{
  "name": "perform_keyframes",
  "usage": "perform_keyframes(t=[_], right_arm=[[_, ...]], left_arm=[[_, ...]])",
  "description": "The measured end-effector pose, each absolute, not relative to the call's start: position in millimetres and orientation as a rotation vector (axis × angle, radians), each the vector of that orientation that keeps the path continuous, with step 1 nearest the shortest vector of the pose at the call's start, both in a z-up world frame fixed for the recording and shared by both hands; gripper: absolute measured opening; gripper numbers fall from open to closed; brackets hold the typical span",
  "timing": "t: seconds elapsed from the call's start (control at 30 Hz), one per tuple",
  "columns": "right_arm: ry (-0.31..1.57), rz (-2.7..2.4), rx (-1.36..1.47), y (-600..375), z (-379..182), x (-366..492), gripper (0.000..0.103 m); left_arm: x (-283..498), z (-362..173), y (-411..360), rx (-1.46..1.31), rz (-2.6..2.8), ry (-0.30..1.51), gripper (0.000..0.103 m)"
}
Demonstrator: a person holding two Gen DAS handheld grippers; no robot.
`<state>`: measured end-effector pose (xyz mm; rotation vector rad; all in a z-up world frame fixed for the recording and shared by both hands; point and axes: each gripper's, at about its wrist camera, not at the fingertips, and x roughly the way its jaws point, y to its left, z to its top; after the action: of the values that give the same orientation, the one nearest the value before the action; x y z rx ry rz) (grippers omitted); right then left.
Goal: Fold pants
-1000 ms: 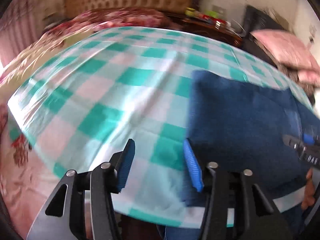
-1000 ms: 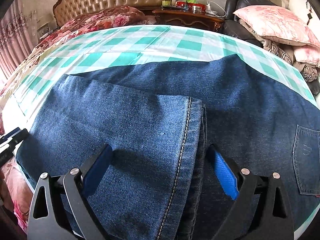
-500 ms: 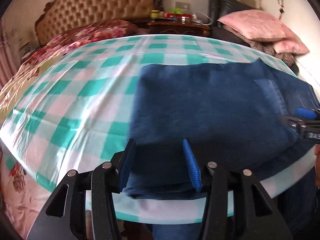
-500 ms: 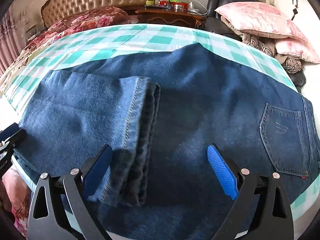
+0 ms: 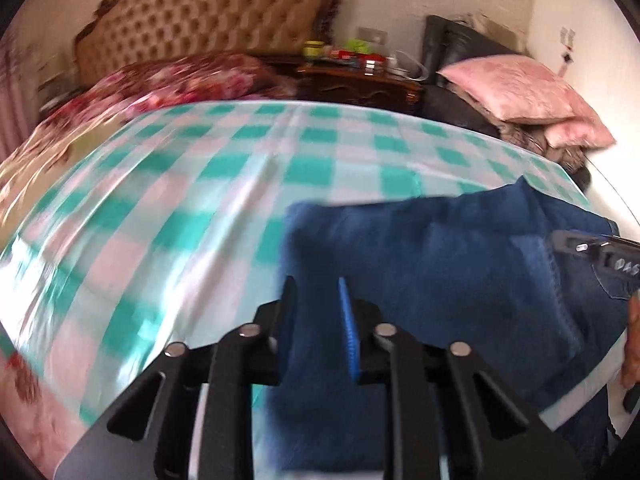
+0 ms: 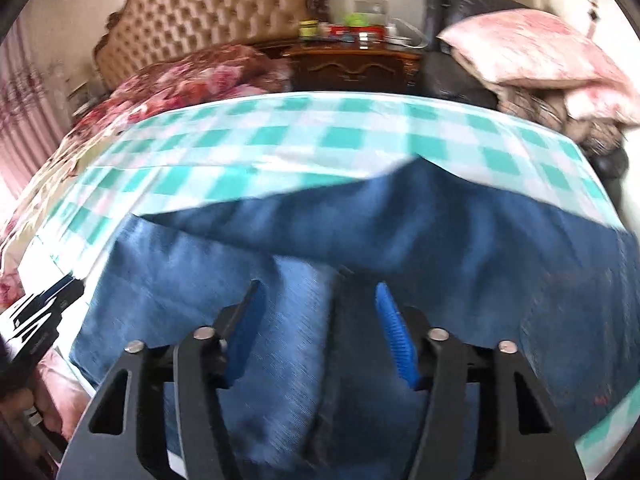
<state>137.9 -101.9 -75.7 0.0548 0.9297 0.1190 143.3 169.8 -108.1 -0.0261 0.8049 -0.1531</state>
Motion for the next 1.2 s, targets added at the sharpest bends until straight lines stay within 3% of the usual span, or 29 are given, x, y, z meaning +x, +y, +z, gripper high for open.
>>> perform_keyframes(t=[0.2,0.27,0.3,0.43,0.47,0.5,0.53,0.6,0.7,0.9,1.2], right_arm=[[0.997,0.094,0.005,-87.9,-104.3,166.7,0.04],[0.988,0.09,-0.03,-87.1,-108.4,169.3,0.036],[0.988,0.09,-0.047,-86.3,-109.2,169.5,0.035],[0.988,0.096,-0.053,-88.2,-111.8,170.6,0.035],[0.994,0.105,-0.026,-91.8,-109.2,170.8,0.035],[0.989,0.13,0.042,-101.8,-102.4,169.0,0.036],[0.979,0.135,0.085,-111.4,-97.1,168.0,0.043],[0.988,0.104,0.179,-140.8,-91.0,165.9,0.056],[1.086,0.161,0.353,-176.1,-99.6,175.3,0.056],[1.133,0.281,0.37,-174.2,-98.2,181.9,0.056],[1.182,0.332,0.331,-169.0,-107.4,186.8,0.056]], left_arm=[[215.3,-130.7,144.7,0.035,-0.215,0.923,0.02],[229.0,-139.0,151.5,0.006,-0.192,0.944,0.012],[232.3,-139.3,157.6,-0.026,-0.181,0.95,0.002],[227.2,-137.1,178.4,-0.115,-0.171,0.936,0.002],[218.1,-133.1,184.4,-0.128,-0.153,0.925,0.005],[209.1,-129.4,190.1,-0.144,-0.132,0.912,0.017],[193.8,-123.5,196.6,-0.169,-0.114,0.883,0.025],[161.3,-108.1,192.8,-0.139,-0.12,0.821,0.025],[102.6,-89.5,149.4,-0.025,-0.241,0.714,0.026],[17.4,-105.6,15.9,0.365,-0.462,0.585,0.029],[11.3,-140.2,-53.7,0.616,-0.473,0.527,0.029]])
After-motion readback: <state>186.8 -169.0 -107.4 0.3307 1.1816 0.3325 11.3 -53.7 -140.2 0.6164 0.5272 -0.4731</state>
